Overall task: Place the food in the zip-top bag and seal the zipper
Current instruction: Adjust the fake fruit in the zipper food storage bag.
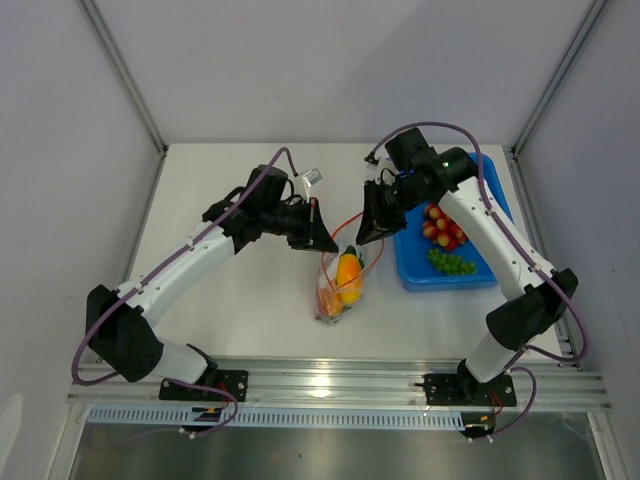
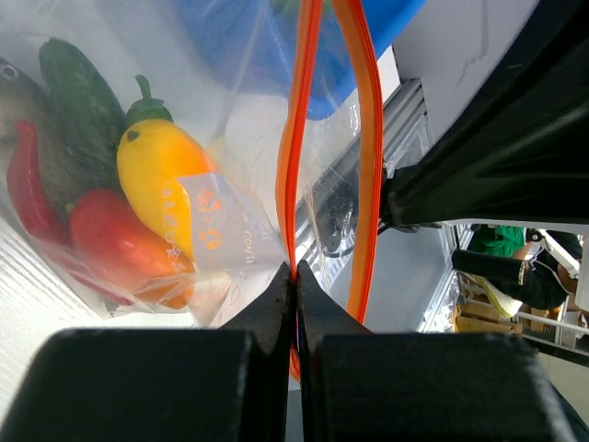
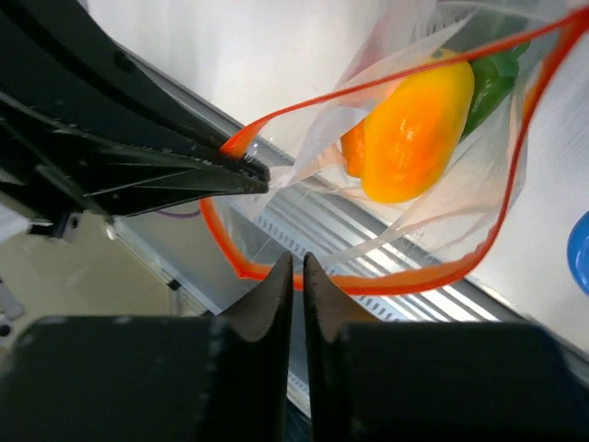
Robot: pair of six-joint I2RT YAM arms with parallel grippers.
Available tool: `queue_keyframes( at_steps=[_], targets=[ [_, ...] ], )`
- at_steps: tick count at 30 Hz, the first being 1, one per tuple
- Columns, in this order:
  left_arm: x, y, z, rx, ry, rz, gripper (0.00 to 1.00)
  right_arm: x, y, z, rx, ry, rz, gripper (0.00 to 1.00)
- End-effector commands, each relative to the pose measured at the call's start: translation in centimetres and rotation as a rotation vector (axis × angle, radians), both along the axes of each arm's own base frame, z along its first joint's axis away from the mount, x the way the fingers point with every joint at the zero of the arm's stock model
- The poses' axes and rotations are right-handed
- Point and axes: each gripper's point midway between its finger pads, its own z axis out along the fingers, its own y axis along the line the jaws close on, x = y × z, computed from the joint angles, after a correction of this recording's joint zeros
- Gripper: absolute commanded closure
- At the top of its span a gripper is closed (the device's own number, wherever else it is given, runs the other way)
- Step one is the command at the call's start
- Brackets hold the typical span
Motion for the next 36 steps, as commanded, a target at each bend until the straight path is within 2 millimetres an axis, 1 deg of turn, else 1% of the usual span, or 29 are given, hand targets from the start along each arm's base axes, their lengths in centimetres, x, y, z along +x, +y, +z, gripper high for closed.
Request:
queue_keyframes(
  at_steps=[1, 3, 4, 5, 6, 7, 8, 9, 10, 11, 15, 16, 17, 18, 20, 22, 23, 24, 25, 26, 27, 28, 30, 31, 32, 34, 35, 36],
  targets=[
    [0.3, -0.3, 2.0, -0.031, -0.058, -0.022, 0.99, 0.7, 0.1, -2.6, -0.074, -0.027, 0.029, 0.94],
    [0.2, -0.3, 2.0, -0.030, -0.058, -0.023, 0.99, 1.2, 0.5, -3.6, -0.086, -0.047, 0.030, 1.00],
    [0.2, -0.3, 2.1, -0.032, -0.060, -0.025, 0.99, 1.0, 1.0, -4.2, -0.091, -0.053, 0.048, 1.00],
    [0.3, -0.3, 2.1, -0.031, -0.061, -0.022, 1.00, 0.6, 1.0, -5.5, -0.113, -0.046, 0.062, 1.00],
    [0.3, -0.2, 2.1, -0.030, -0.058, -0.016, 0.99, 0.9, 1.3, -6.0, -0.118, -0.073, 0.071, 1.00],
    [0.4, -0.2, 2.1, -0.026, -0.061, -0.008, 0.99, 0.6, 1.8, -6.9, -0.147, -0.100, 0.092, 1.00],
    [0.5, -0.1, 2.0, -0.023, -0.059, 0.001, 1.00, -0.1, 1.4, -8.2, -0.178, -0.101, 0.103, 1.00],
    [0.6, -0.1, 2.0, -0.023, -0.048, 0.013, 1.00, 0.1, 2.0, -8.6, -0.175, -0.155, 0.118, 1.00],
    [0.7, -0.1, 1.9, -0.019, -0.040, 0.022, 0.99, 0.2, 2.0, -9.3, -0.196, -0.185, 0.116, 1.00],
    [0.8, -0.1, 1.8, -0.014, -0.034, 0.031, 0.99, -0.3, 2.6, -10.2, -0.177, -0.216, 0.131, 1.00],
    [0.9, 0.0, 0.7, 0.014, 0.010, 0.057, 0.99, -0.5, 3.1, -11.9, -0.134, -0.265, 0.110, 1.00],
    [0.9, 0.1, 0.3, 0.019, 0.024, 0.061, 1.00, -0.1, 3.3, -12.1, -0.132, -0.286, 0.095, 1.00],
    [0.9, 0.0, 0.3, 0.014, 0.025, 0.063, 0.99, -0.3, 3.3, -12.4, -0.139, -0.293, 0.092, 1.00],
    [0.9, 0.0, 0.3, 0.013, 0.033, 0.067, 0.99, -0.5, 2.9, -13.1, -0.157, -0.288, 0.087, 1.00],
    [0.9, -0.1, 0.5, 0.004, 0.032, 0.063, 0.99, -0.7, 2.8, -13.5, -0.162, -0.290, 0.069, 1.00],
    [0.8, -0.3, 0.9, -0.014, 0.026, 0.051, 0.99, -1.0, 2.2, -14.6, -0.194, -0.288, 0.046, 1.00],
    [0.8, -0.5, 1.2, -0.023, 0.022, 0.044, 0.99, -0.6, 2.3, -14.6, -0.190, -0.309, 0.033, 1.00],
    [0.6, -0.6, 1.3, -0.033, 0.026, 0.032, 0.99, -0.2, 1.6, -15.3, -0.224, -0.332, 0.008, 1.00],
    [0.5, -0.6, 1.4, -0.038, 0.026, 0.025, 0.99, 0.6, 1.5, -15.3, -0.230, -0.360, -0.013, 1.00],
    [0.4, -0.7, 1.3, -0.039, 0.032, 0.025, 0.99, 1.8, 1.8, -15.0, -0.230, -0.401, -0.033, 1.00],
    [0.3, -0.7, 1.1, -0.041, 0.040, 0.021, 0.99, 3.1, 1.3, -15.1, -0.275, -0.440, -0.076, 1.00],
    [0.2, -0.7, 1.0, -0.041, 0.041, 0.020, 0.99, 4.6, 1.7, -15.0, -0.284, -0.453, -0.095, 1.00],
    [0.1, -0.6, 1.0, -0.042, 0.045, 0.020, 0.99, 5.8, 2.1, -14.9, -0.285, -0.453, -0.090, 1.00],
    [0.1, -0.6, 0.9, -0.040, 0.046, 0.019, 0.99, 6.6, 2.7, -14.3, -0.283, -0.464, -0.087, 1.00],
    [0.0, -0.5, 1.0, -0.040, 0.044, 0.017, 0.99, 6.6, 2.7, -14.1, -0.292, -0.460, -0.078, 1.00],
    [-0.1, -0.5, 1.0, -0.039, 0.042, 0.016, 0.99, 7.0, 2.8, -12.7, -0.276, -0.490, -0.083, 1.00],
    [-0.1, -0.4, 0.9, -0.038, 0.042, 0.016, 0.99, 7.1, 2.7, -11.1, -0.247, -0.520, -0.094, 1.00],
    [-0.1, -0.5, 1.0, -0.039, 0.041, 0.015, 0.99, 7.1, 2.6, -10.2, -0.232, -0.527, -0.104, 1.00]
  ],
)
